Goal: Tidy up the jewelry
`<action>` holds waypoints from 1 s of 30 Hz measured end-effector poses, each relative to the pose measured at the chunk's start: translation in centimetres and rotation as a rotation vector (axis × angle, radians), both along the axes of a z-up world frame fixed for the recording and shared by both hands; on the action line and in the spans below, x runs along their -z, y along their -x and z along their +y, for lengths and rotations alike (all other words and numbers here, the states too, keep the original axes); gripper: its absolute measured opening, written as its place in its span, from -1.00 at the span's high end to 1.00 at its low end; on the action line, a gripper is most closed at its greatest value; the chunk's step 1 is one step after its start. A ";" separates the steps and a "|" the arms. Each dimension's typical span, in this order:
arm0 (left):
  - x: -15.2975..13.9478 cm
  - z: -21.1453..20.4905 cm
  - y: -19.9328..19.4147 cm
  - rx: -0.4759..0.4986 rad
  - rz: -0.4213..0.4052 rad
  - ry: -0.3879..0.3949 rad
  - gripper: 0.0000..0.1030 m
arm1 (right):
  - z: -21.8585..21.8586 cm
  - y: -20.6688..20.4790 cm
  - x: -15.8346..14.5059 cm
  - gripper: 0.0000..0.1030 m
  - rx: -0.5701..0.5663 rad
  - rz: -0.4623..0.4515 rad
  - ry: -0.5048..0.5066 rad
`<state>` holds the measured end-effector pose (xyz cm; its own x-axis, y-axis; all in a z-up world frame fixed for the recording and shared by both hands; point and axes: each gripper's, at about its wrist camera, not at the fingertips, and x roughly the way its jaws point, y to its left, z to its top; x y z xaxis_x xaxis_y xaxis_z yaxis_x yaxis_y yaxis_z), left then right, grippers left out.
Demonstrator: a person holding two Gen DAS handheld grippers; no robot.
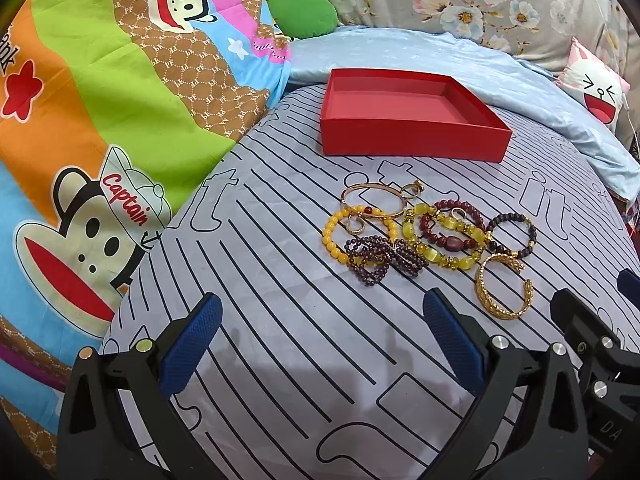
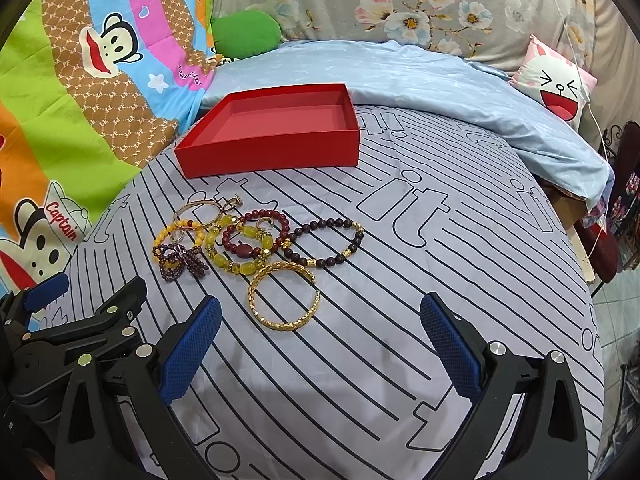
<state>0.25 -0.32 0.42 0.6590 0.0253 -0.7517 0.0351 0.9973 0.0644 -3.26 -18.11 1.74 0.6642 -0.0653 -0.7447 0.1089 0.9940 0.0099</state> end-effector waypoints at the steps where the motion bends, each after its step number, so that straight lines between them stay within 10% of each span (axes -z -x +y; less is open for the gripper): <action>1: 0.0 -0.1 0.0 0.001 0.000 0.001 -0.86 | 0.0 0.0 0.0 -0.86 0.000 0.000 0.000; 30: -0.1 -0.6 -1.2 0.026 0.017 0.022 -0.86 | -0.6 -0.8 0.0 -0.86 0.009 -0.004 0.000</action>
<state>1.45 -0.91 0.56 0.6466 -0.0080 -0.7628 0.0615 0.9972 0.0417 -2.46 -18.69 1.78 0.6667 -0.0711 -0.7419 0.1179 0.9930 0.0108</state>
